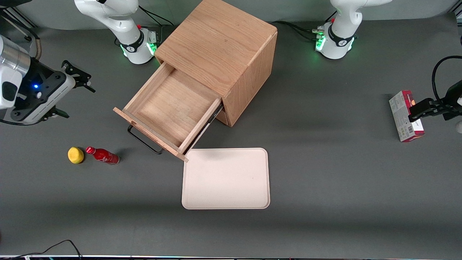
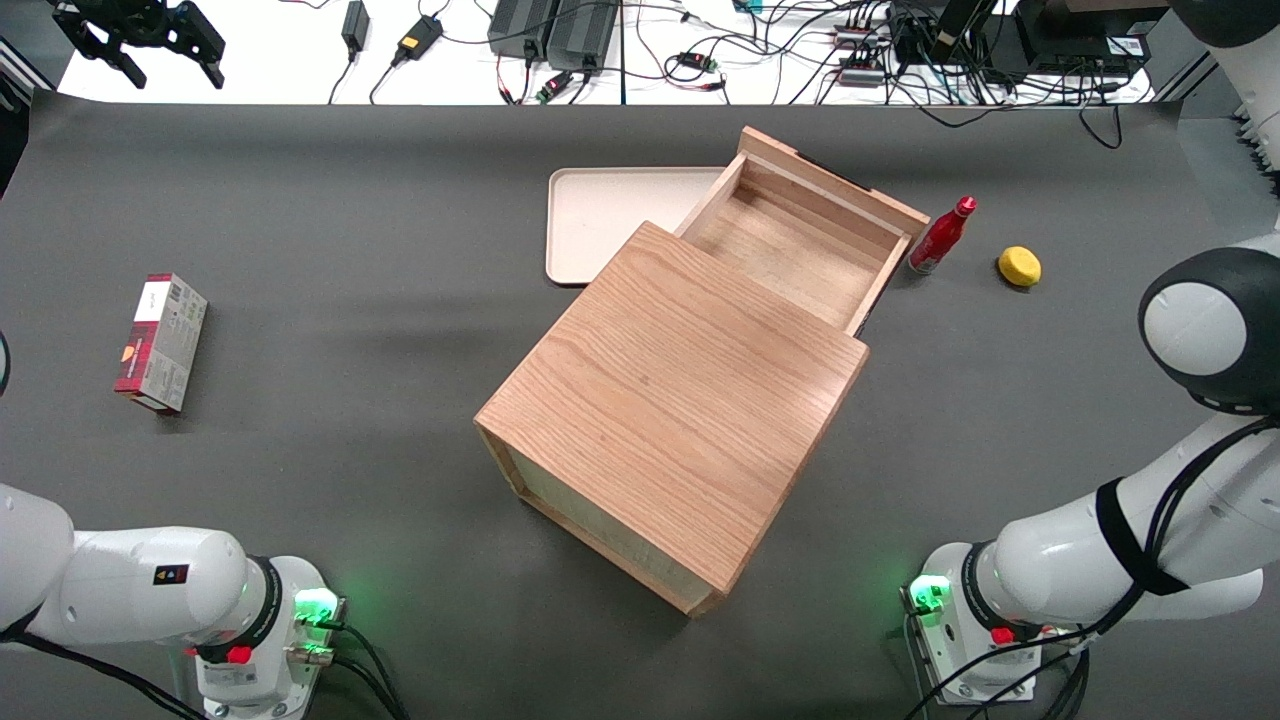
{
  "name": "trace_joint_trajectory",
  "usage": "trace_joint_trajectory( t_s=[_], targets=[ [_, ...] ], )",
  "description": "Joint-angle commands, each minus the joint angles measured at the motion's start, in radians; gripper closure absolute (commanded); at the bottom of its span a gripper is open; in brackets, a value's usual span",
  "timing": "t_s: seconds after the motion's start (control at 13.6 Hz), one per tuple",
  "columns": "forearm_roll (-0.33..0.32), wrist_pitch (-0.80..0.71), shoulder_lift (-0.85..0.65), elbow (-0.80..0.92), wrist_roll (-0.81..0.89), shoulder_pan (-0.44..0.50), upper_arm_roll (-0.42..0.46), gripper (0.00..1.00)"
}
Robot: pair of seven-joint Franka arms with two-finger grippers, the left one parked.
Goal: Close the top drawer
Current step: 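Move the right gripper down toward the open drawer's front panel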
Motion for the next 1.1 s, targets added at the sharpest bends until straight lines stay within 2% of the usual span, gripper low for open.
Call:
trace_joint_trajectory(
  t_s=[0.0, 0.22, 0.37, 0.44, 1.03],
  targets=[
    [0.068, -0.037, 0.018, 0.038, -0.037, -0.016, -0.007, 0.00],
    [0.084, -0.042, 0.035, 0.038, -0.044, -0.031, -0.007, 0.00],
    [0.161, -0.046, 0.087, 0.041, -0.044, -0.060, -0.030, 0.00],
    [0.175, -0.045, 0.114, 0.044, -0.049, -0.057, -0.050, 0.00],
    [0.166, 0.070, 0.291, 0.056, -0.032, -0.026, -0.058, 0.00]
  ],
)
